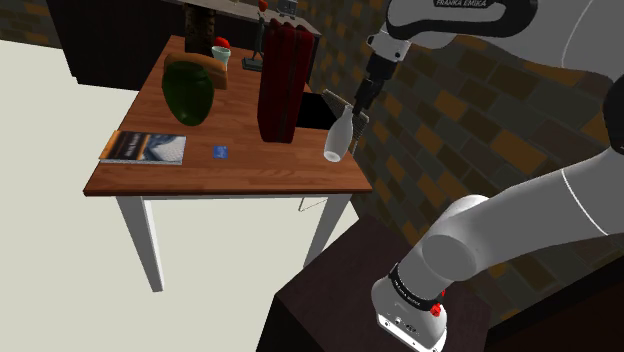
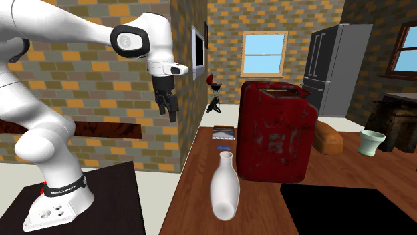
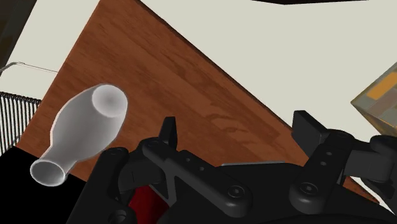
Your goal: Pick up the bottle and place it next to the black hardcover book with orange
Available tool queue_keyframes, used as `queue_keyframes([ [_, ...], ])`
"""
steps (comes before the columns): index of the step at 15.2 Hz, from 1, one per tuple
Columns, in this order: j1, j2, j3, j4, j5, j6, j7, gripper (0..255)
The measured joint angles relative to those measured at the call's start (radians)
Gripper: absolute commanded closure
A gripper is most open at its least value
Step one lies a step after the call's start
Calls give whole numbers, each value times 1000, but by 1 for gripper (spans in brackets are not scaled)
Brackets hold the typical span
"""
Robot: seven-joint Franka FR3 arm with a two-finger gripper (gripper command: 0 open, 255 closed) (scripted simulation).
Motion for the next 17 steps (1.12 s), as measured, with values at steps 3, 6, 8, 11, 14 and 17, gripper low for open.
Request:
queue_keyframes([
  [3,-5,88,-45,36,5,59,-60,0],
  [6,-12,186,-93,93,22,104,-132,0],
  [8,-16,249,-118,143,40,119,-176,0],
  [11,-26,354,-153,209,80,157,-245,0],
  [14,-48,457,-185,294,128,172,-323,0],
  [17,-76,567,-201,386,184,182,-389,0],
])
